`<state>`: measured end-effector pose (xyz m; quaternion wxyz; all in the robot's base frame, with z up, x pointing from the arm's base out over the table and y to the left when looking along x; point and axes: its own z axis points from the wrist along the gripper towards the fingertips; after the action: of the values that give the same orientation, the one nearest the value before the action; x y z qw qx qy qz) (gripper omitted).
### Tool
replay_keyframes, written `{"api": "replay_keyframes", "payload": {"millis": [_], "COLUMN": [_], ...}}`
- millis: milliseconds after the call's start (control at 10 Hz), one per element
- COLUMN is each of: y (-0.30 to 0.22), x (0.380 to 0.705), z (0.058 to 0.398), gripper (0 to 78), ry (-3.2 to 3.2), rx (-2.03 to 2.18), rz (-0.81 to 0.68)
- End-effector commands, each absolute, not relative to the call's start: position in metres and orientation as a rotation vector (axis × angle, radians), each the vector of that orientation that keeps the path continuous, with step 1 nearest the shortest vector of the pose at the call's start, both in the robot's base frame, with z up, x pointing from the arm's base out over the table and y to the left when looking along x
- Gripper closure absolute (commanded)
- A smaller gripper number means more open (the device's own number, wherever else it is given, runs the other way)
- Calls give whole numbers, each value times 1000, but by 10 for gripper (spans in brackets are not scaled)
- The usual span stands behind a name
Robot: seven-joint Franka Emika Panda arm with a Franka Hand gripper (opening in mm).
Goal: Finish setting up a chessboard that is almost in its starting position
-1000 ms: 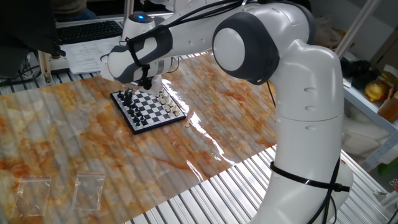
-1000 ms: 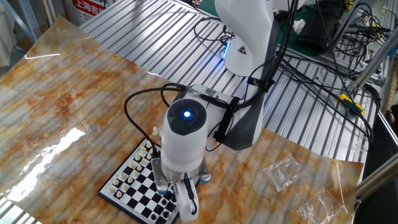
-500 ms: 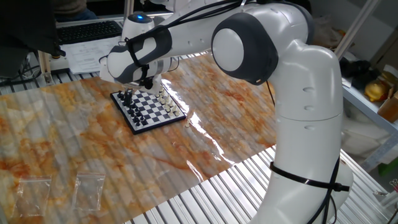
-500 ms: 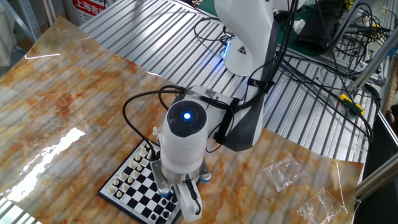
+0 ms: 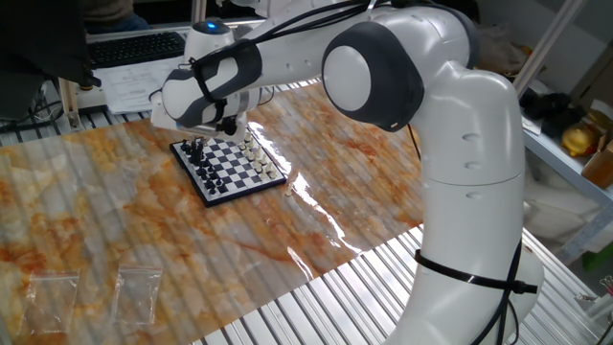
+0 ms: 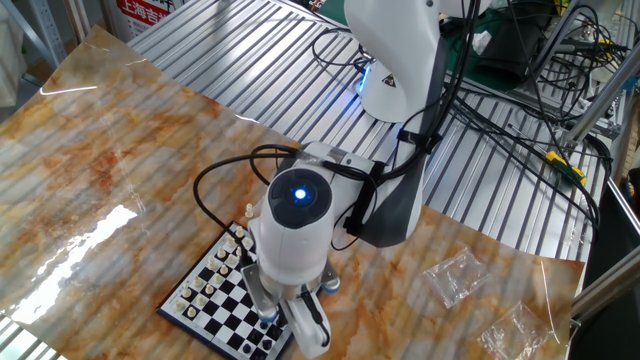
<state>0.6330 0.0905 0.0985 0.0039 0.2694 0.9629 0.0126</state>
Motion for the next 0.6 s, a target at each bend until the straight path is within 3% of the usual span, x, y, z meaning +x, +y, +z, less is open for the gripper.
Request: {"api": "replay_keyframes", "payload": {"millis": [100, 600], "y": [91, 91], "x": [634, 633], "z": [100, 100], "gripper": [764, 764], "ry": [3042, 3065], "rx": [801, 714], "rz": [33, 21]}}
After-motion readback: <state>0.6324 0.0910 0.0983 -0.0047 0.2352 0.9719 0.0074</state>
